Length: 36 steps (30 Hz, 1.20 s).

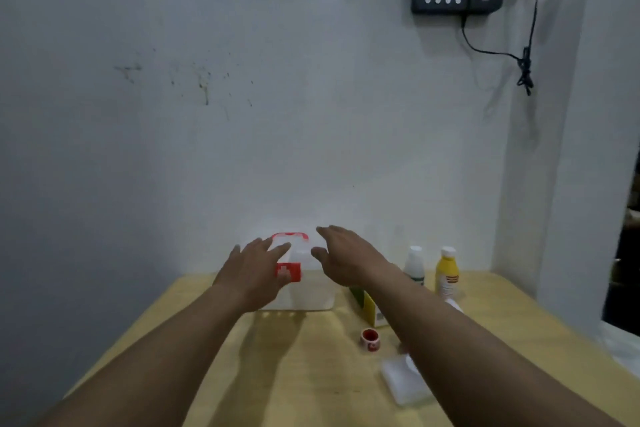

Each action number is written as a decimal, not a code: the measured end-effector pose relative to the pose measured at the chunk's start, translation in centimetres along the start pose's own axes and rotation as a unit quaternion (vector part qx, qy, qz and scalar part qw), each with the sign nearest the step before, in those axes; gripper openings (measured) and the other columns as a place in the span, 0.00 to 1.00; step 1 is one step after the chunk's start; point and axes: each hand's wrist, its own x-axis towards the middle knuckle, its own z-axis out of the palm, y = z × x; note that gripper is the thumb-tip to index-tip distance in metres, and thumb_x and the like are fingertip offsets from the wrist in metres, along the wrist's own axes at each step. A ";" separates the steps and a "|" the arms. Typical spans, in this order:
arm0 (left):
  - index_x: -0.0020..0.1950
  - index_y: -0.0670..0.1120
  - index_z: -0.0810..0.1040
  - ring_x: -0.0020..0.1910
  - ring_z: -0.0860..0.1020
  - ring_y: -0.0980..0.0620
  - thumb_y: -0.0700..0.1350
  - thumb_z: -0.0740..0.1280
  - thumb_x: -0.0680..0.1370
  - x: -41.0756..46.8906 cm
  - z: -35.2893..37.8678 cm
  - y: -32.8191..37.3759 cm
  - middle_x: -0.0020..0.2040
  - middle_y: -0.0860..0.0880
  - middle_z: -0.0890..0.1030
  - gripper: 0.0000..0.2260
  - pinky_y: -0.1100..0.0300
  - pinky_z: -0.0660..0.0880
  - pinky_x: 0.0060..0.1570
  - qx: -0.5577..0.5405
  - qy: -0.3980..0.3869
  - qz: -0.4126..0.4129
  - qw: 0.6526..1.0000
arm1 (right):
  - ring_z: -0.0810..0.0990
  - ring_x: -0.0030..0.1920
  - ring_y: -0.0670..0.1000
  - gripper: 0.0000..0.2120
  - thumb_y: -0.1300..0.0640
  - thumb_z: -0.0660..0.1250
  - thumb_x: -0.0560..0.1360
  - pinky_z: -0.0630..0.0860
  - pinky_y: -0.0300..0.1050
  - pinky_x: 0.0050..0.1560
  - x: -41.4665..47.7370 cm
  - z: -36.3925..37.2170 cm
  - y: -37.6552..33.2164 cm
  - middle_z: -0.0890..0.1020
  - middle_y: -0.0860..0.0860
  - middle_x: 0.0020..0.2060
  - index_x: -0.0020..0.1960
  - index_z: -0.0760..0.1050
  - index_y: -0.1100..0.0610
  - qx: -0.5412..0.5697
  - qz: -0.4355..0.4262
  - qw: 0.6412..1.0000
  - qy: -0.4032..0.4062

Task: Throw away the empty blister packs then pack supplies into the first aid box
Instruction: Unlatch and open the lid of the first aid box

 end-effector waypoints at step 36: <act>0.59 0.44 0.69 0.54 0.81 0.43 0.48 0.72 0.75 0.5 4.1 4.2 0.56 0.42 0.79 0.18 0.44 0.79 0.56 -0.770 0.048 -0.462 0.438 | 0.68 0.72 0.57 0.23 0.57 0.57 0.84 0.67 0.49 0.69 2.0 2.6 -0.2 0.69 0.54 0.74 0.78 0.60 0.49 -0.043 -0.022 0.999 -0.021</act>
